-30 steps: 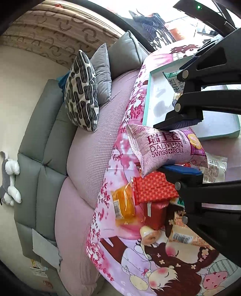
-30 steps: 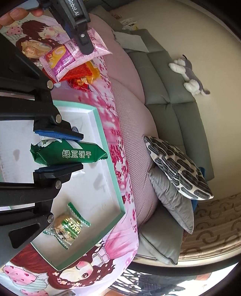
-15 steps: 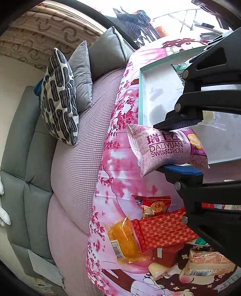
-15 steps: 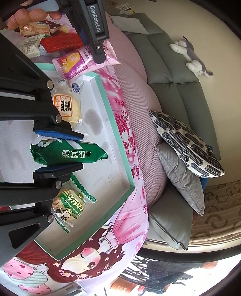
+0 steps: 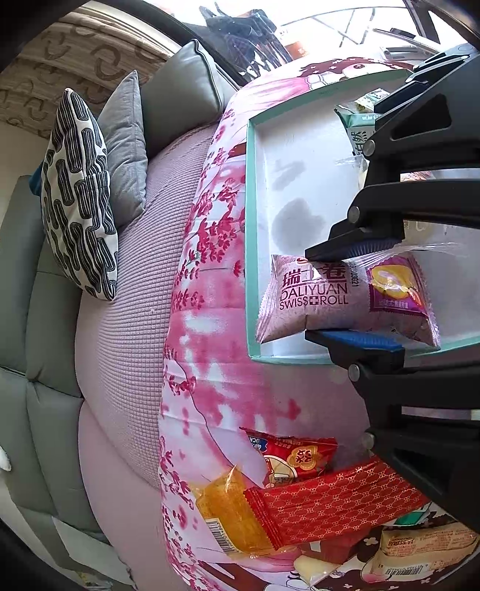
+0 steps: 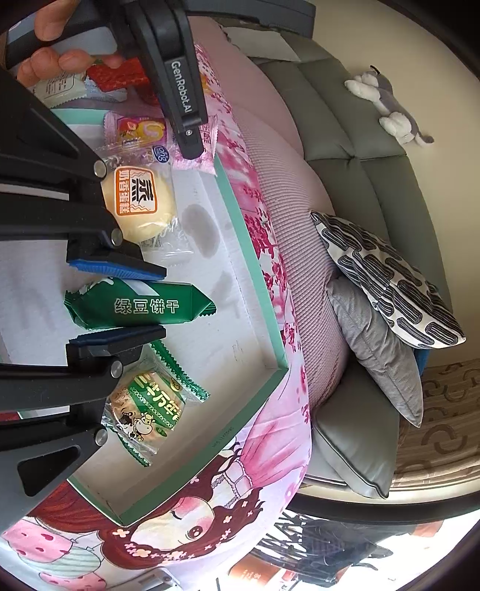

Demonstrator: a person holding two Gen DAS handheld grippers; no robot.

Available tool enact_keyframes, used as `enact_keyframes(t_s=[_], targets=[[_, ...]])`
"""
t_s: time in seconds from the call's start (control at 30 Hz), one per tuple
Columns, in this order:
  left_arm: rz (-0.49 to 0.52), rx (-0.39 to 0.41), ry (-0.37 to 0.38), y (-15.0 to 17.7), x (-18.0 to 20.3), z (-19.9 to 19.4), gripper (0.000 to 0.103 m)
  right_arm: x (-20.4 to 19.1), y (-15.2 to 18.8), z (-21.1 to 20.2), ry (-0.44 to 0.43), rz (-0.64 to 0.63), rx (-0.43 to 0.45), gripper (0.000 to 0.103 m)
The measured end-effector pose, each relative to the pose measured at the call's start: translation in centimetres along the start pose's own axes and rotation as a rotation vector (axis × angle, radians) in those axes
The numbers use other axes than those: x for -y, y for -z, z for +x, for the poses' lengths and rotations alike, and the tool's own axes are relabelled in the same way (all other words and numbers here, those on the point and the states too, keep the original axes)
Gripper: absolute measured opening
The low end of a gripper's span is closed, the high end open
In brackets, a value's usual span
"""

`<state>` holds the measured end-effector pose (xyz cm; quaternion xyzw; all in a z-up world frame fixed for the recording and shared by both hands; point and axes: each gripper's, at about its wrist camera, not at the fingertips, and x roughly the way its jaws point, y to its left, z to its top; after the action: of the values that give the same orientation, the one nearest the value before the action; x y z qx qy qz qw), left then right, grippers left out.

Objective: Organize snacks
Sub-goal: 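Carry both packets into the teal tray and open both tools to release them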

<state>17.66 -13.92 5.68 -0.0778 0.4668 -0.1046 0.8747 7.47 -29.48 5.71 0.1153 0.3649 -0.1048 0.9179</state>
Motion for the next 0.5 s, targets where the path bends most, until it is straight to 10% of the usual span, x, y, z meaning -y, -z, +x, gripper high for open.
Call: enact_keyframes(t_s=[0.13,0.5], targets=[[-0.01,0.003,-0.016,0.0,-0.1,-0.8,0.066,0.0,-0.2,-0.1,0.004,-0.001,0.001,0.037],[-0.029,0.029,-0.084,1.3,-2.2,-4.7,0.084,-0.4,-0.3,-0.7,-0.001,-0.012,0.03,0.088]])
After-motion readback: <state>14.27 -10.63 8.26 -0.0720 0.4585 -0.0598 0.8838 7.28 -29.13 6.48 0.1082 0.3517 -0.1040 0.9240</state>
